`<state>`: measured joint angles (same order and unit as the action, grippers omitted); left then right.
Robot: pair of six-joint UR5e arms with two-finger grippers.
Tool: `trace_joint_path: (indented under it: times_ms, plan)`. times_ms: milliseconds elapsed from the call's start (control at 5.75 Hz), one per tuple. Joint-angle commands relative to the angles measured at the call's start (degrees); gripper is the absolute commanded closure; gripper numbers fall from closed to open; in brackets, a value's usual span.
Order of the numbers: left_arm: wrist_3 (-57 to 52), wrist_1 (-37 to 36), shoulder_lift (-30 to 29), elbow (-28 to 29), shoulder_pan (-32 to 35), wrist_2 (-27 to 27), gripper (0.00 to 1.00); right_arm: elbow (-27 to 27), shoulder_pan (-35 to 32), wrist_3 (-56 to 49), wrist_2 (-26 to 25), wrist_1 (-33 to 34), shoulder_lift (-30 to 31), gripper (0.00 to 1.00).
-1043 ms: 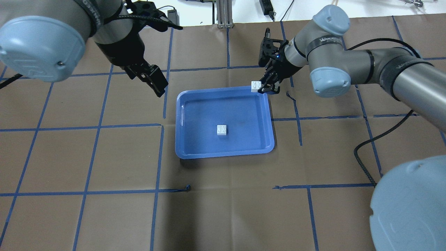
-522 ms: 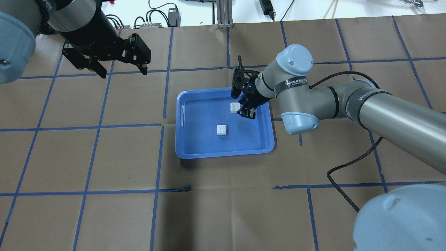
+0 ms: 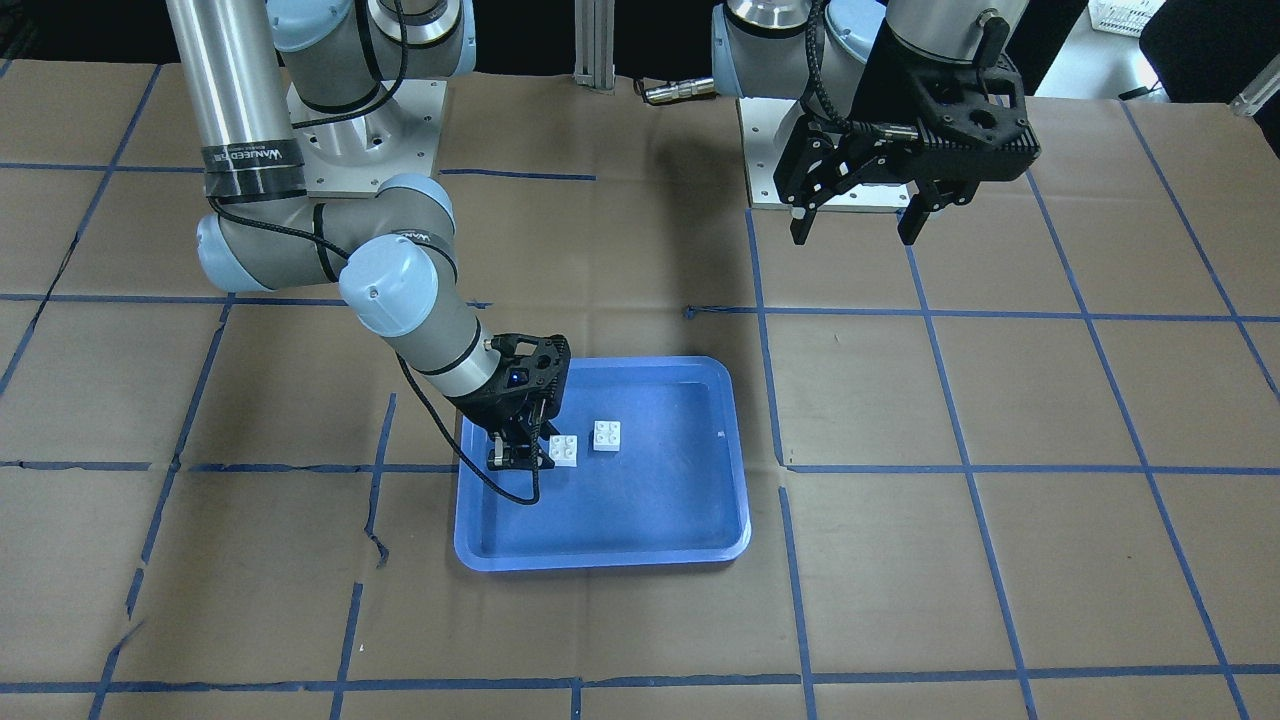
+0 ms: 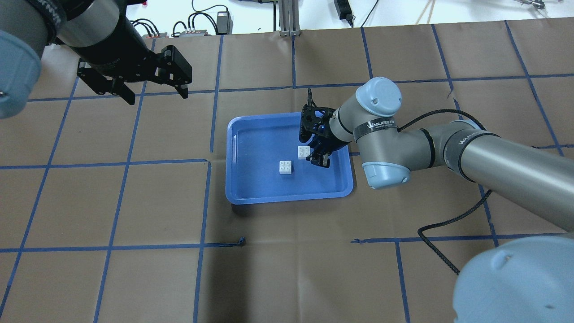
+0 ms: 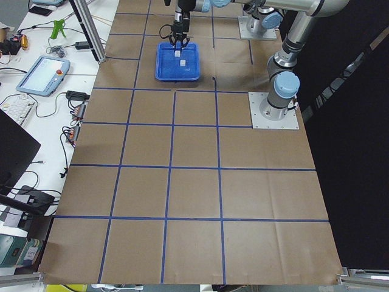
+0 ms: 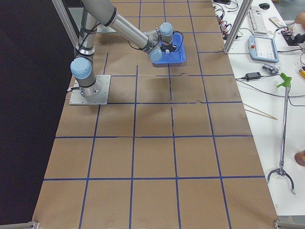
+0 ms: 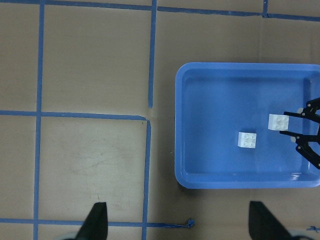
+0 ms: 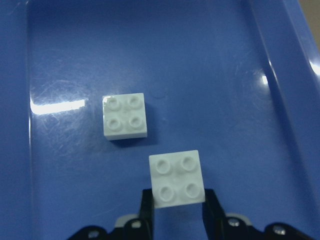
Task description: Assemble white blocks and place on blue tray
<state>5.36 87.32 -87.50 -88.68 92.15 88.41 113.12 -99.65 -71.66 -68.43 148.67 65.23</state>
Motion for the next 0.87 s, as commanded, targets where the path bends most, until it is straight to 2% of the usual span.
trace_joint_path:
  times_ms: [0, 696]
  plan:
    - [0.0, 0.0, 0.1, 0.0, 0.3, 0.1, 0.01, 1.5, -0.3, 0.2, 0.4, 0.3, 0.2, 0.79]
    - [0.1, 0.2, 0.9, -0.1, -0.3, 0.0, 0.01, 1.5, -1.6, 4.6, 0.3, 3.0, 0.0, 0.79]
